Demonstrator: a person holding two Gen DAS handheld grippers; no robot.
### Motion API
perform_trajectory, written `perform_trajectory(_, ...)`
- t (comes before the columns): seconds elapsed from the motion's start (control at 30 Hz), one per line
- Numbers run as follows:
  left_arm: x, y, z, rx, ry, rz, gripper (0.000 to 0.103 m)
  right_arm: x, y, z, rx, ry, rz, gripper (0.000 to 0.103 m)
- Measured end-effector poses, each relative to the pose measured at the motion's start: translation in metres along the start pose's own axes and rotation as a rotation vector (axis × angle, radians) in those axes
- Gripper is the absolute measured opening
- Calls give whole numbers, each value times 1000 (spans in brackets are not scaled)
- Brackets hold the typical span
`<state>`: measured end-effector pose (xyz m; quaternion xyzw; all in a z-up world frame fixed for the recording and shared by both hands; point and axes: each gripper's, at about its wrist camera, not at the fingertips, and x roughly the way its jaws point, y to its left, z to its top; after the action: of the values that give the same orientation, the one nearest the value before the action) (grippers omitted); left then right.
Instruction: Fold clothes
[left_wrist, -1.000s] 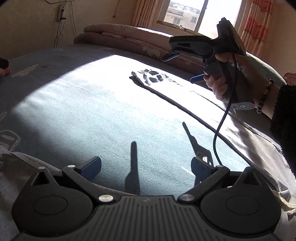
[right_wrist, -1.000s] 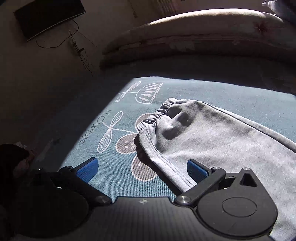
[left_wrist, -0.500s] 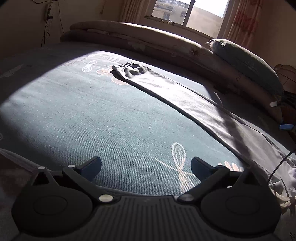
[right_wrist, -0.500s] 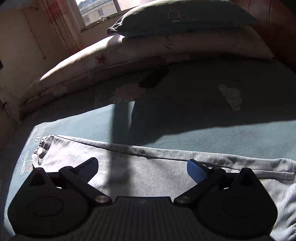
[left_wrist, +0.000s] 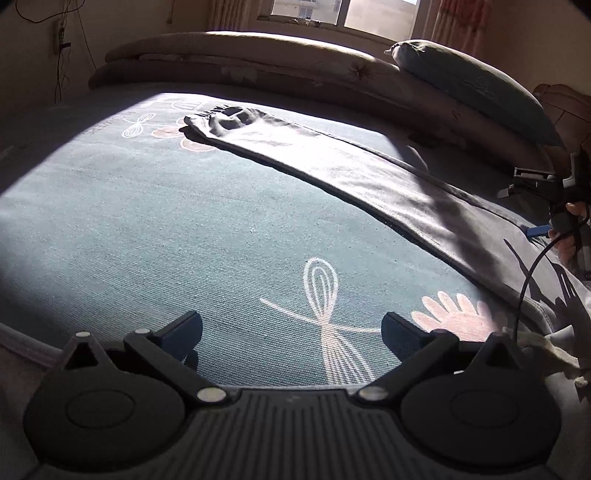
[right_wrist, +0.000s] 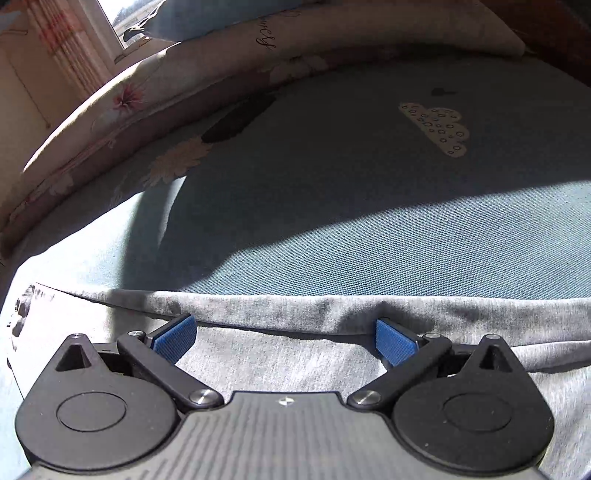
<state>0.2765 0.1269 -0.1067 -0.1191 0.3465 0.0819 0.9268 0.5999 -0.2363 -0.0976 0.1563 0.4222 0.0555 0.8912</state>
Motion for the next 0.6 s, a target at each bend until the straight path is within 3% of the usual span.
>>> perform_trajectory(0.07,-1,0,-1,5,0,3,102,-10,8,0,-16,-9,28,103)
perform_trajectory(0.2,0,1,-1,1,11,0,102,-27,23,-13,-69,43,197,103)
perform_trajectory(0.3,0,0,-1,3,10,3,102,-13,31,-20,-113,91,180,103)
perform_trajectory(0.4,1,0,-1,1,14,0,102,1,31,-18,-110,65,140,103)
perform_trajectory(0.5,1,2,-1,-1,19,-8,102,-6,28,-9,-61,7,110,103)
perform_trajectory(0.6,-2,4,0,-13,15,-11,102,-29,28,-8,-102,-14,91,103)
